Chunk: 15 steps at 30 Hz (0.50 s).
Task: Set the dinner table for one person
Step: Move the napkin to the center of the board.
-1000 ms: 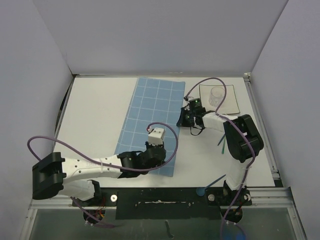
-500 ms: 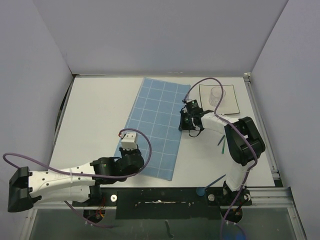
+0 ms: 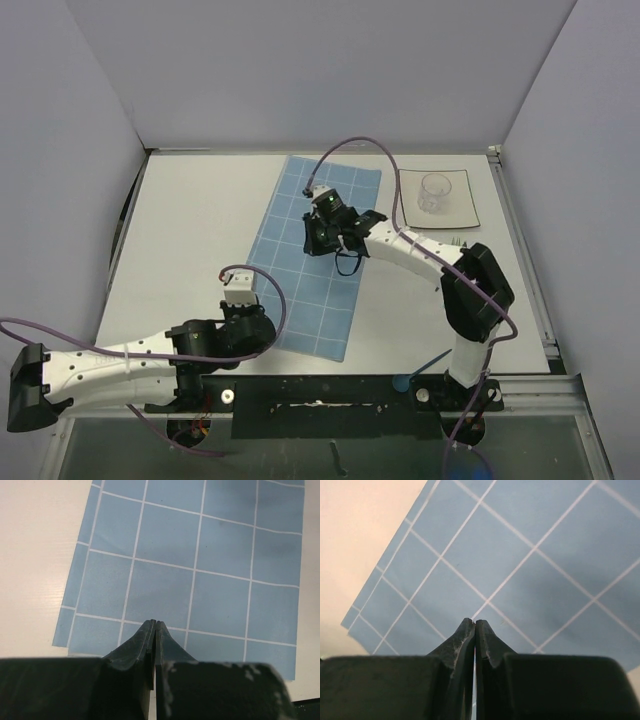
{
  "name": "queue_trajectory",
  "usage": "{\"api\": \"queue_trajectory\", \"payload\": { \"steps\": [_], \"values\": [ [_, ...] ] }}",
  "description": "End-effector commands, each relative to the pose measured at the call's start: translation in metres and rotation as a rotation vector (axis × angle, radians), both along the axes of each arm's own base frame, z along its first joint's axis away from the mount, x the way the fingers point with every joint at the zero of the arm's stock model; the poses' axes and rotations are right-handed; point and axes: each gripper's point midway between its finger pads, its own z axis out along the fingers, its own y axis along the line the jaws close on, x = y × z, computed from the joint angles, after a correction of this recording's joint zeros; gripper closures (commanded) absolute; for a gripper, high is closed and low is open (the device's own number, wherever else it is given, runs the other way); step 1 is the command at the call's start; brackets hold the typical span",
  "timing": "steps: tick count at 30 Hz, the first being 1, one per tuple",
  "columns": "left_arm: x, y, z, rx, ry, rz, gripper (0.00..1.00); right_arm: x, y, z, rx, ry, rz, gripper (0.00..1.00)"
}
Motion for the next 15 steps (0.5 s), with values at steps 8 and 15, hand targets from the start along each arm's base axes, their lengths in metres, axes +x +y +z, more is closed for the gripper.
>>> {"api": "queue_trajectory", "payload": {
  "steps": [8,15],
  "values": [
    [0.007,0.027,0.021,-0.011,-0.054,0.090,1.00,-0.112,0.003,-0.056,-0.096,0.074,-0.027,1.00],
    [0.008,0.029,0.025,-0.054,-0.070,0.094,1.00,-0.144,-0.031,-0.085,-0.214,0.108,-0.060,1.00]
  ]
}}
